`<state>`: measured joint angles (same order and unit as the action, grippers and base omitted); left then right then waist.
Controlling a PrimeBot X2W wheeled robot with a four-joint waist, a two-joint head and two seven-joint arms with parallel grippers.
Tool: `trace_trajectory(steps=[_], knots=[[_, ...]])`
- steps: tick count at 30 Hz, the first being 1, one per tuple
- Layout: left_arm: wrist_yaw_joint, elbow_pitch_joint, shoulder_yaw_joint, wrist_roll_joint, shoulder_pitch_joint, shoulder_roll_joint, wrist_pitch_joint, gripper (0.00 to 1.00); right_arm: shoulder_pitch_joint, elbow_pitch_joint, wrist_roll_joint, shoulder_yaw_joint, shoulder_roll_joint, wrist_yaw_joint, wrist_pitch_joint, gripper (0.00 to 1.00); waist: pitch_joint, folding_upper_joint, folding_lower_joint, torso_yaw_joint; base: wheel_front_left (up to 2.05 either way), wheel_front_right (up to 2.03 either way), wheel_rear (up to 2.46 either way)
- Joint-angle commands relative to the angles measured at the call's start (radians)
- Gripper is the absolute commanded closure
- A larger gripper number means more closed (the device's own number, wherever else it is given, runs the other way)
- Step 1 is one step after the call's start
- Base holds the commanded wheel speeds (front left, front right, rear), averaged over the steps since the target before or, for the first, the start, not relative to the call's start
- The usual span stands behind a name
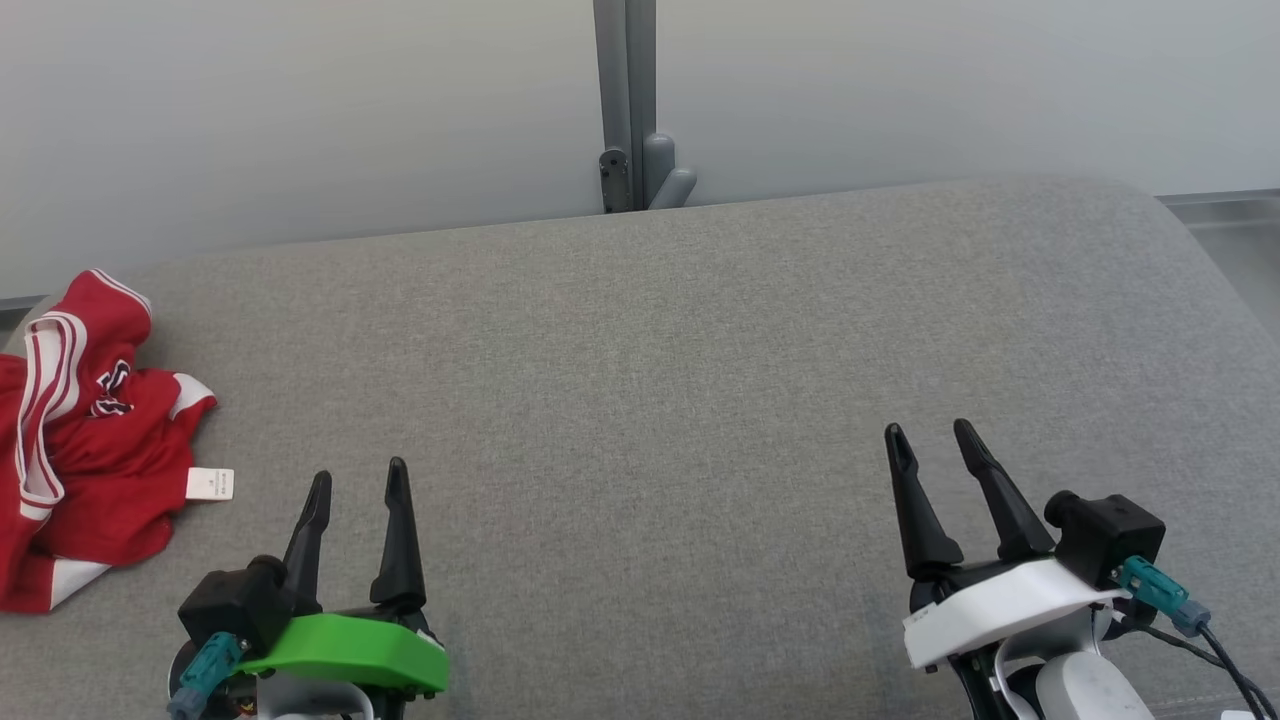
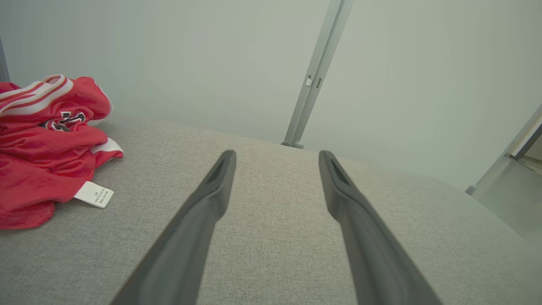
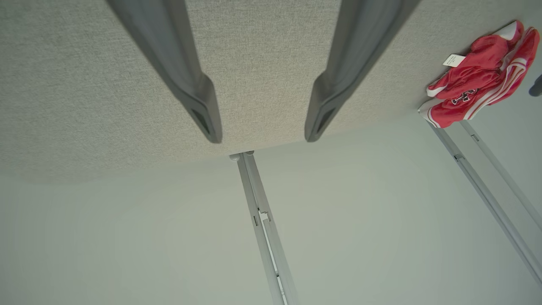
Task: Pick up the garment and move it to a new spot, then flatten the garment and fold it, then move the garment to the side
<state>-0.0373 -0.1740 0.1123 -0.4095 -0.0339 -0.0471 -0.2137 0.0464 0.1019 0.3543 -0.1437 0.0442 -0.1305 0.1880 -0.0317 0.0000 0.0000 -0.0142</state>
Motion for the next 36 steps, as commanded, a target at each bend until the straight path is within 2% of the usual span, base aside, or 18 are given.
trace_trajectory(steps=[1, 27, 36], knots=[[0.005, 0.008, -0.002, 0.027, 0.002, -0.004, -0.007, 0.00, 0.000, -0.011, -0.021, -0.005, 0.006, 0.000, 0.010, 0.00, 0.001, 0.0000, 0.0000, 0.000, 0.00, 0.00, 0.00], [0.021, 0.018, -0.007, 0.223, 0.012, -0.006, -0.047, 0.00, 0.006, -0.018, -0.202, -0.061, 0.008, 0.000, 0.072, 0.00, 0.001, 0.0000, 0.0000, -0.005, 0.00, 0.00, 0.00], [0.009, 0.020, 0.002, 0.238, 0.016, -0.006, -0.052, 0.00, 0.006, 0.002, -0.188, -0.048, 0.008, 0.000, 0.079, 0.00, 0.007, 0.0000, 0.0000, -0.002, 0.00, 0.00, 0.00]])
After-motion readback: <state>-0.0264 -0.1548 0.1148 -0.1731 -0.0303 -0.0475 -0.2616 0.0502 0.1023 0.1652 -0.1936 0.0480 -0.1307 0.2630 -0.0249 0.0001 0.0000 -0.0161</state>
